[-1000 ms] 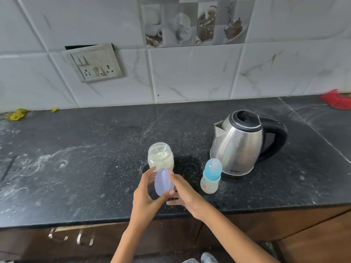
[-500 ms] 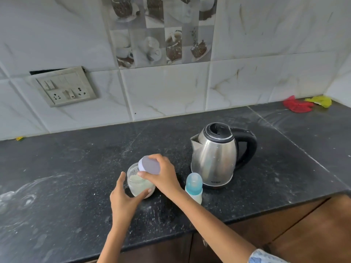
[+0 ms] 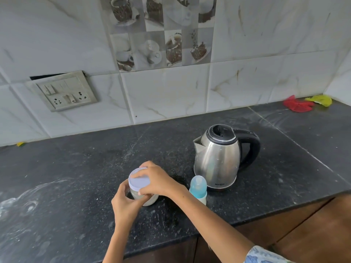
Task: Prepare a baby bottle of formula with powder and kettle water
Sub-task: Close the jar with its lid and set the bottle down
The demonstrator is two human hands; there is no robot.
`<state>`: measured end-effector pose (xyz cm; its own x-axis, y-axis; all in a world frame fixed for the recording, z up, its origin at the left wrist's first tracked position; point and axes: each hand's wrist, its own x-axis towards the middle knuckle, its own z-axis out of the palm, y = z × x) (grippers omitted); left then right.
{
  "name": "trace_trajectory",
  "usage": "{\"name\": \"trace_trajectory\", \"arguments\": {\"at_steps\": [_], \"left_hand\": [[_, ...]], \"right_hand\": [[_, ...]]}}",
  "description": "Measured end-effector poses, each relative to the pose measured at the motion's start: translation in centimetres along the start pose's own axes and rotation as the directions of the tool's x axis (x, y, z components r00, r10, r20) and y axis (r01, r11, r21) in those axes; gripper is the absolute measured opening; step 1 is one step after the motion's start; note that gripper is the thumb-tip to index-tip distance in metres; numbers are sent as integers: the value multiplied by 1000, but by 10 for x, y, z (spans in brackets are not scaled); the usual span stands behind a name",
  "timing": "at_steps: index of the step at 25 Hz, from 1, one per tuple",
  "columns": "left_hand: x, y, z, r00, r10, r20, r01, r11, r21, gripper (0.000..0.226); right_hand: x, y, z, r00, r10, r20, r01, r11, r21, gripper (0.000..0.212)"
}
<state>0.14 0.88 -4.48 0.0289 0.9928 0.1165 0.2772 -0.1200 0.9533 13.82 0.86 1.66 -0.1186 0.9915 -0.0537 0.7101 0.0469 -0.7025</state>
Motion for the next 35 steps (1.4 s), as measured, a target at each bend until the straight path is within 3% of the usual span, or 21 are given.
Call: {"name": "trace_trajectory", "arguments": {"at_steps": [4,6,10,13,15,17,18,20,22,24,26,28,32,33,35], "left_hand": [[2,-2,-3,999,0,44,0,1000,14,74],[3,-2,-1,999,-1,49,0,1000,23,71],[3,-4,3,1000,-5,30,4,1000,18,69],[3,-9,3,1000,1,31,-3,999,43,72],[3,-9,3,1000,7,26,-8,999,45,72],[2,-7,3,1000,6,19,-6,999,36,70],[1,-6,2,1000,3,19,-4,999,34,70],[2,-7,3,1000,0,19,-1,999,44,75],[3,-8,2,1000,-3,12,3,999,51,78],[2,-7,2,1000,-5,8,4,999,51,78],[2,-6,3,1000,-5,10,4,999,54,74],[2,-7,2,1000,-16,15,16,999,52,72],[5,-7,0,999,-31,33,29,997,67,72],[5,-6,0,999,-29,34,26,997,73,72],[5,-4,-1,999,-20,35,17,997,76,69]], "right_hand": [[2,-7,-17,994,-17,106,24,997,-67,58],[4,-12,-15,998,33,49,-23,982,-187,57],[-2,-19,-3,985,137,-108,-171,876,-450,74],[-5,-4,-6,954,146,-263,-204,956,-212,59],[-5,6,-6,975,92,-202,-86,996,35,48],[-8,7,3,995,39,-89,-25,988,151,45],[-9,8,8,992,54,-115,-42,993,108,44],[-13,13,11,941,129,-313,-133,991,10,40],[-15,19,9,895,162,-416,-148,987,65,36],[-16,21,9,951,134,-277,-75,974,214,31],[-17,18,12,992,89,-92,-59,955,291,47],[-21,21,18,991,67,-114,-39,972,232,53],[-30,30,23,940,67,-335,-24,991,133,41],[-27,31,21,942,57,-332,-15,992,126,44],[-16,31,15,983,3,-184,13,996,87,61]]}}
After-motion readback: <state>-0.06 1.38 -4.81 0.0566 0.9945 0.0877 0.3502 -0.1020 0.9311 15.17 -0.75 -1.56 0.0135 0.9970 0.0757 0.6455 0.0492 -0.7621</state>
